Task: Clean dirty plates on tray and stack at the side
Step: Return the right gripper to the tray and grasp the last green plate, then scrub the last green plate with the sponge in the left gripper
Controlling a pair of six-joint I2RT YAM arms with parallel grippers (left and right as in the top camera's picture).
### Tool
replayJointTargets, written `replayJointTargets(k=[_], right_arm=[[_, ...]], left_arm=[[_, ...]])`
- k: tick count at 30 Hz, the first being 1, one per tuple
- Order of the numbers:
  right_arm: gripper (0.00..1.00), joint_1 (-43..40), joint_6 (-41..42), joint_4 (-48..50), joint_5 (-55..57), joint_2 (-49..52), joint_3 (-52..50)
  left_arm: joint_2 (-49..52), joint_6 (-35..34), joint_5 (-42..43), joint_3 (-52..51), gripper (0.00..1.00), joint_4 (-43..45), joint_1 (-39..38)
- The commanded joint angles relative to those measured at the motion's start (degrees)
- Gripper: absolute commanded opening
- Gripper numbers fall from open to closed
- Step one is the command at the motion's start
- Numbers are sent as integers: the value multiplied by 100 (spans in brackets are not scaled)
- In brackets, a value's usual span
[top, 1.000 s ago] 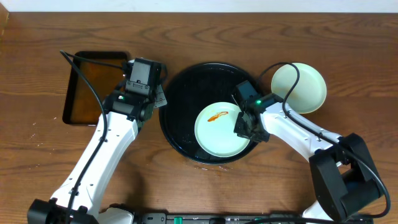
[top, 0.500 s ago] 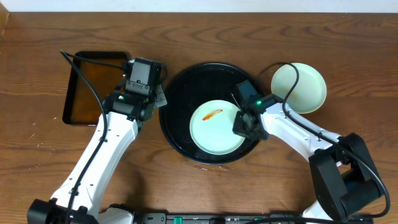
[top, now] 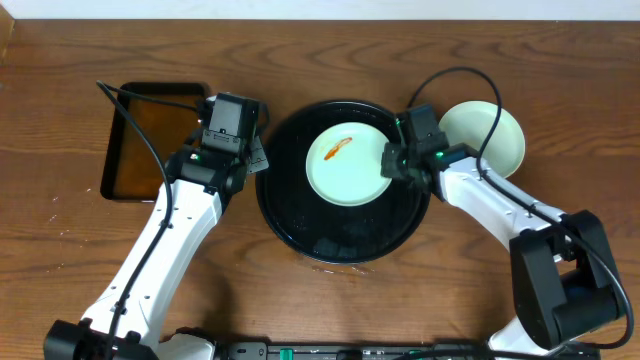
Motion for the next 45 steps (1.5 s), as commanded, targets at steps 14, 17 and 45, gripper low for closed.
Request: replayJointTargets(k=[14, 17, 45], right_arm=[[68, 9, 1139, -1285, -964, 46, 380], [58, 175, 1578, -1333, -140, 46, 306], [1, 411, 1296, -844, 424, 693, 323]], left_arm=[[33, -96, -26, -35, 8, -13, 24], [33, -96, -26, -35, 8, -15, 24], [33, -96, -24, -35, 8, -13, 22]])
